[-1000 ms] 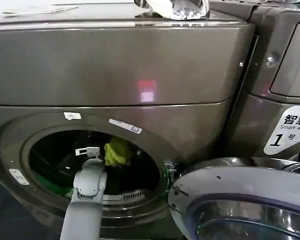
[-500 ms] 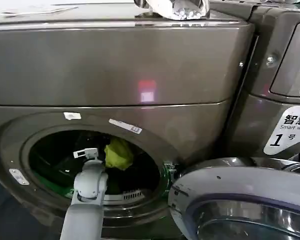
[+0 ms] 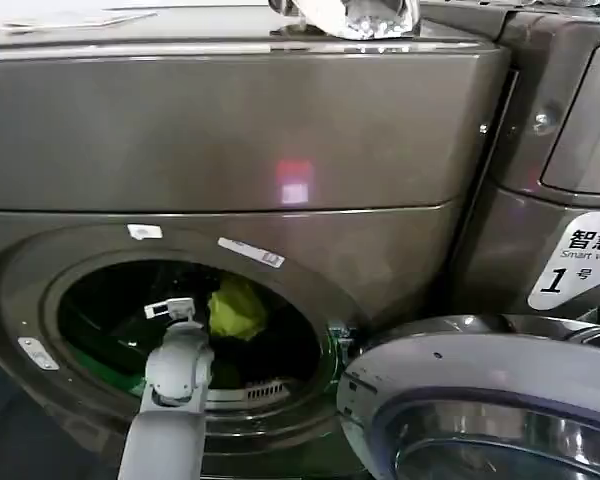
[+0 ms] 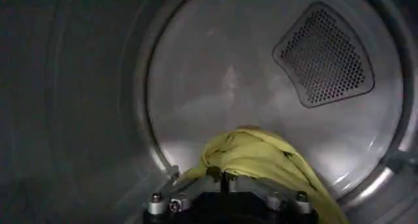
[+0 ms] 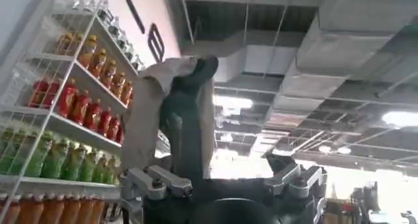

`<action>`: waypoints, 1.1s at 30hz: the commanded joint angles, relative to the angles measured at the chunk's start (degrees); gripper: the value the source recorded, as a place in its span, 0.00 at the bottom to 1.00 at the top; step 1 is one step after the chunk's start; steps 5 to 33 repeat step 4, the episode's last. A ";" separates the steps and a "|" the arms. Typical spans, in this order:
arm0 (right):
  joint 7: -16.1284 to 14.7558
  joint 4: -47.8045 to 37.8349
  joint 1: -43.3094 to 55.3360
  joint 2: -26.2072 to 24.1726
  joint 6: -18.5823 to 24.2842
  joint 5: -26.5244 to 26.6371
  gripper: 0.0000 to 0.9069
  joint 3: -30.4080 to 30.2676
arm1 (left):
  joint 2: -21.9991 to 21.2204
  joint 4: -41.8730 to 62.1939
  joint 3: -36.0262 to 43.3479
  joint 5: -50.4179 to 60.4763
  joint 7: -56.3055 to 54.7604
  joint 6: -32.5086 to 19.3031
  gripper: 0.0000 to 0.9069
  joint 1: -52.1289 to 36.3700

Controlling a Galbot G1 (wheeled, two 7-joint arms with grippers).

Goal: Grasp the clothes from the dryer.

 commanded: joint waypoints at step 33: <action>1.02 1.26 -0.05 -0.19 -2.85 1.15 1.00 0.59 | 0.51 0.17 -0.12 -0.30 0.28 0.04 0.00 -0.14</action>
